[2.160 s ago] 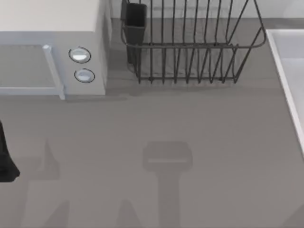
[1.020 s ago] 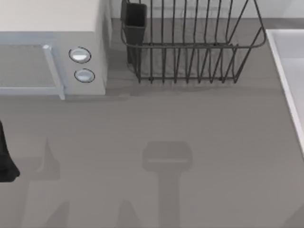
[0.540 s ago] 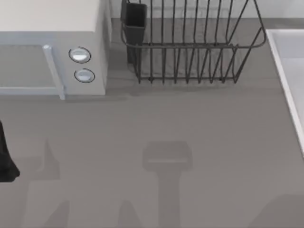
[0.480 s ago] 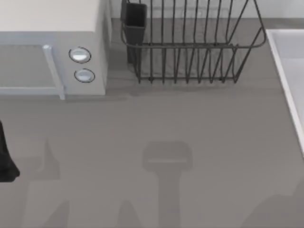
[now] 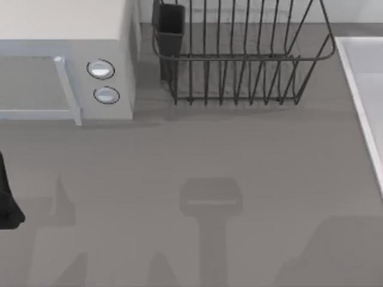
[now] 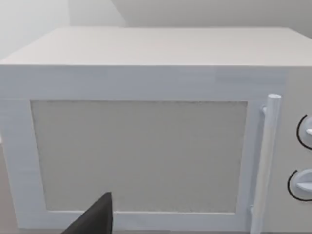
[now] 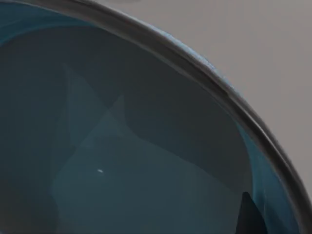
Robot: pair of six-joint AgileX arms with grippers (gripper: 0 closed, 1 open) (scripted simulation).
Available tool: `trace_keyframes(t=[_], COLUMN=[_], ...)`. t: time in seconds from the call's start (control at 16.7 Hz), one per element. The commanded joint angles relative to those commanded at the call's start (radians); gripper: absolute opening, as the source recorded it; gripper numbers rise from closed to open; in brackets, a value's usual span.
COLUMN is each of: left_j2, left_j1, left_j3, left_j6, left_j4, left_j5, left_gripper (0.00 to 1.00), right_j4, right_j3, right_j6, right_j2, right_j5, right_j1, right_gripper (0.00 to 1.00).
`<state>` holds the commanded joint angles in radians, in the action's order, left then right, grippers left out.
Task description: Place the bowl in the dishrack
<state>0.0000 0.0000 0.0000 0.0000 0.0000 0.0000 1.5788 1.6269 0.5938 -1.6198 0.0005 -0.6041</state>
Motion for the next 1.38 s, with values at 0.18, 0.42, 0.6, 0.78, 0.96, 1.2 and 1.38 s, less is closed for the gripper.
trace_keyframes(t=[0.18,0.42,0.6,0.78,0.96,1.2,1.38], left_j2=[0.000,0.000,0.000,0.000,0.000,0.000,0.000], left_j1=[0.000,0.000,0.000,0.000,0.000,0.000,0.000], left_j3=[0.000,0.000,0.000,0.000,0.000,0.000,0.000], left_j6=[0.000,0.000,0.000,0.000,0.000,0.000,0.000], left_j4=[0.000,0.000,0.000,0.000,0.000,0.000,0.000], left_j5=[0.000,0.000,0.000,0.000,0.000,0.000,0.000], left_gripper=[1.00,1.00,1.00,1.00,1.00,1.00,1.00], right_j4=[0.008,-0.005,-0.099,-0.261,-0.465,-0.786,-1.040], right_j3=[0.008,0.007,0.015,0.012,-0.011,-0.071,-0.117], right_j6=[0.000,-0.008,-0.058,-0.146,-0.256,-0.413,-0.512], right_j2=[0.003,0.002,0.014,0.029,0.038,0.052,0.072], right_j5=[0.000,0.008,0.074,0.188,0.328,0.532,0.693], right_j1=[0.000,0.014,0.109,0.298,0.557,0.930,1.197], right_gripper=[0.00,0.00,0.00,0.00,0.00,0.00,0.00])
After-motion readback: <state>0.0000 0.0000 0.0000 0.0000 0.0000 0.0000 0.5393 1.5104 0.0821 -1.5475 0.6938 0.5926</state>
